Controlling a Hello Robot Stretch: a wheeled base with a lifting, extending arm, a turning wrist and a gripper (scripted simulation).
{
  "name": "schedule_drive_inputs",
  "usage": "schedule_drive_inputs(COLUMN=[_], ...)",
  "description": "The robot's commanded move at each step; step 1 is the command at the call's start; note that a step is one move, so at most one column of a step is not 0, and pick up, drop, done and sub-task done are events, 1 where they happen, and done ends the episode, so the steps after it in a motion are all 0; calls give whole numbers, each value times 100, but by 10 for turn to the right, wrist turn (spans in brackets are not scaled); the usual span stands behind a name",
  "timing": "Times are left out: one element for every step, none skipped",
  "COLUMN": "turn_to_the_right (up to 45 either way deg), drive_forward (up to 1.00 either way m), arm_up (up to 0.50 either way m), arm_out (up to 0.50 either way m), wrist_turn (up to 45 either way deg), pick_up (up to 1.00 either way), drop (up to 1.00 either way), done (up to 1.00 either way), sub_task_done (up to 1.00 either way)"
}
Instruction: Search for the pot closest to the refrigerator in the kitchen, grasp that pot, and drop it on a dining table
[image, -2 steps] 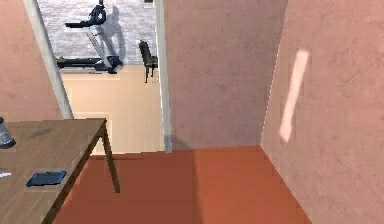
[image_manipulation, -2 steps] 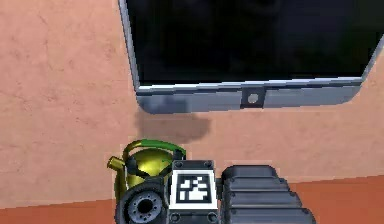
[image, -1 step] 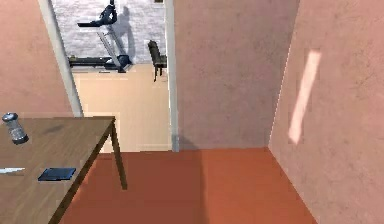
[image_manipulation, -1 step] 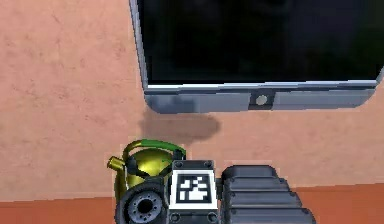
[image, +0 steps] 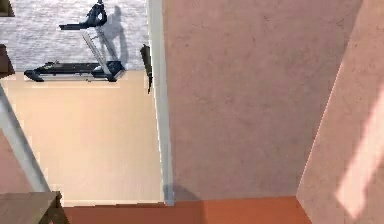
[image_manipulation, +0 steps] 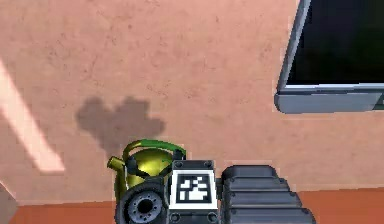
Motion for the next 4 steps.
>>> schedule_drive_inputs(turn_to_the_right=[450, 450, 30, -450], drive_forward=[0, 0, 0, 0], arm_up=[0, 0, 0, 0], arm_out=[0, 0, 0, 0], wrist_turn=[0, 0, 0, 0], pick_up=[0, 0, 0, 0], drop=[0, 0, 0, 0], done=[0, 0, 0, 0], sub_task_done=[0, 0, 0, 0])
